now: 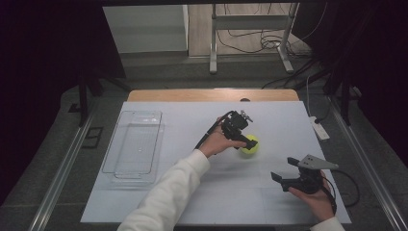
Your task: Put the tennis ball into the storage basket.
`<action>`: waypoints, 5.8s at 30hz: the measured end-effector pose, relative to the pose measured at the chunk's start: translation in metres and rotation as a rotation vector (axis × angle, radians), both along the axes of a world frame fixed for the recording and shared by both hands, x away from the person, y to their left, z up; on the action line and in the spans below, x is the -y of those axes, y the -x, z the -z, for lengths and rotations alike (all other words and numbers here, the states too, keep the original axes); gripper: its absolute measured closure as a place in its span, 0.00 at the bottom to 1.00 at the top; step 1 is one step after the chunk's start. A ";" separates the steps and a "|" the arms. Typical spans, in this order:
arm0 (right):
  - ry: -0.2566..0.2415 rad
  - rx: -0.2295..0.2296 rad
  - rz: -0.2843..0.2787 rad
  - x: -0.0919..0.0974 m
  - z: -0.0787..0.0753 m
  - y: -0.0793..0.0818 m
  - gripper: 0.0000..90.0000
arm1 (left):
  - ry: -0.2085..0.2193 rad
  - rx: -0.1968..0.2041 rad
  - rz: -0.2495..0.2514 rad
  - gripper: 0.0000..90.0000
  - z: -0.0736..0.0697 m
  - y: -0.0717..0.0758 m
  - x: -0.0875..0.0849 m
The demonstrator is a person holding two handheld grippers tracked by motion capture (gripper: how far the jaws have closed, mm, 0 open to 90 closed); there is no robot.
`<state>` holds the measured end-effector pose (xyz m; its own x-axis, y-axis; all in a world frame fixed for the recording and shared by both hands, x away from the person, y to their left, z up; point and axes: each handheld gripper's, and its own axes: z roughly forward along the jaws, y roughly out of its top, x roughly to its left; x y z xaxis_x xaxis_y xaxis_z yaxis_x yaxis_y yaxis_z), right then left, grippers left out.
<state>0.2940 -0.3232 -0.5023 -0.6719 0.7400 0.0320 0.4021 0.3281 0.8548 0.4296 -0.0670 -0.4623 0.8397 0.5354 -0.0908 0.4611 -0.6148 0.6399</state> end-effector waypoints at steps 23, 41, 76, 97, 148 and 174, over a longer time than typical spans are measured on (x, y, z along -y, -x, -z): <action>-0.003 -0.004 0.002 0.001 0.001 -0.001 0.11 | -0.019 -0.055 0.025 0.11 0.020 -0.008 0.017; -0.003 -0.004 0.002 0.001 0.001 0.000 0.11 | -0.079 -0.095 0.038 0.27 0.035 -0.010 0.025; 0.004 -0.004 0.005 0.002 0.001 0.000 0.11 | -0.044 -0.046 0.044 0.30 0.018 0.000 0.007; 0.007 -0.006 0.006 0.001 0.001 0.000 0.11 | -0.008 -0.019 0.026 0.30 0.010 0.010 -0.016; 0.011 -0.008 0.016 0.002 0.002 -0.001 0.11 | 0.068 0.028 0.006 0.30 0.005 0.047 -0.058; 0.013 -0.008 0.016 0.002 0.002 -0.001 0.11 | 0.086 0.072 -0.010 0.30 -0.004 0.064 -0.077</action>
